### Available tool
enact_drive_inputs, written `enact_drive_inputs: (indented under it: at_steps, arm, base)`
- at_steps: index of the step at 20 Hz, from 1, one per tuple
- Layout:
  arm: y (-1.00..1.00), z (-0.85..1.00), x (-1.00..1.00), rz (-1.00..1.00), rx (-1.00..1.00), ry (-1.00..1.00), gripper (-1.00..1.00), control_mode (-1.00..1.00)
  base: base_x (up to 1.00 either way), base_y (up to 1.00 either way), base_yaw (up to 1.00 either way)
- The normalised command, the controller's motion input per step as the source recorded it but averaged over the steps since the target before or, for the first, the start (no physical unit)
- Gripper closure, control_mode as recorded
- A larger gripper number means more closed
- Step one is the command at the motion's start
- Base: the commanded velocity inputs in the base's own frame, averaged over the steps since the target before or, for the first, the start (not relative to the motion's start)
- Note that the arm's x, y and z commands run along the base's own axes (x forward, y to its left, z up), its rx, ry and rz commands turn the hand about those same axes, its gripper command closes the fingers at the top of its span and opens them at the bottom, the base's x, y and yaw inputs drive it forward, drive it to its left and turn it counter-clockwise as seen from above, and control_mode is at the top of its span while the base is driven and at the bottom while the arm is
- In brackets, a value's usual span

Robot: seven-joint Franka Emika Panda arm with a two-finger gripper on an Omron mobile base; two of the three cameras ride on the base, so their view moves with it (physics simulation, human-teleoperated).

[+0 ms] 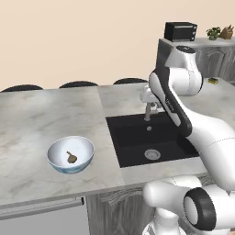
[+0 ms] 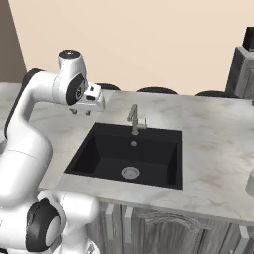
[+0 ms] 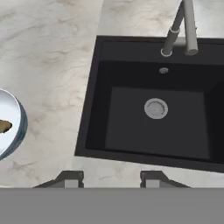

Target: Move the glass cup from next to the sink to the open cabinet. Then, move the bowl with the garlic to the fridge to clear the area for faucet cleaning.

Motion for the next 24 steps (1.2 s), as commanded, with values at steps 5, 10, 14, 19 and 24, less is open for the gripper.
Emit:
enact_drive_inputs:
  at_steps: [5, 10, 14, 19, 24]
  arm:
    - [-0.01, 0.00, -0.09, 0.00, 0.00, -0.02, -1.00, -1.00]
    - [0.01, -0.05, -0.19, 0.00, 0.01, 0.00, -1.00, -1.00]
    - [0.00, 0.00, 0.00, 0.00, 0.00, 0.00, -1.00, 1.00]
    - [0.00, 0.00, 0.00, 0.00, 0.00, 0.00, -1.00, 1.00]
    - [0.13, -0.11, 0.16, 0.00, 0.01, 0.00, -1.00, -1.00]
  base:
    - [0.00, 0.00, 0.00]
    - [0.00, 0.00, 0.00]
    - [-0.60, 0.38, 0.00]
    - [0.14, 0.87, 0.00]
    - [0.21, 0.28, 0.00]
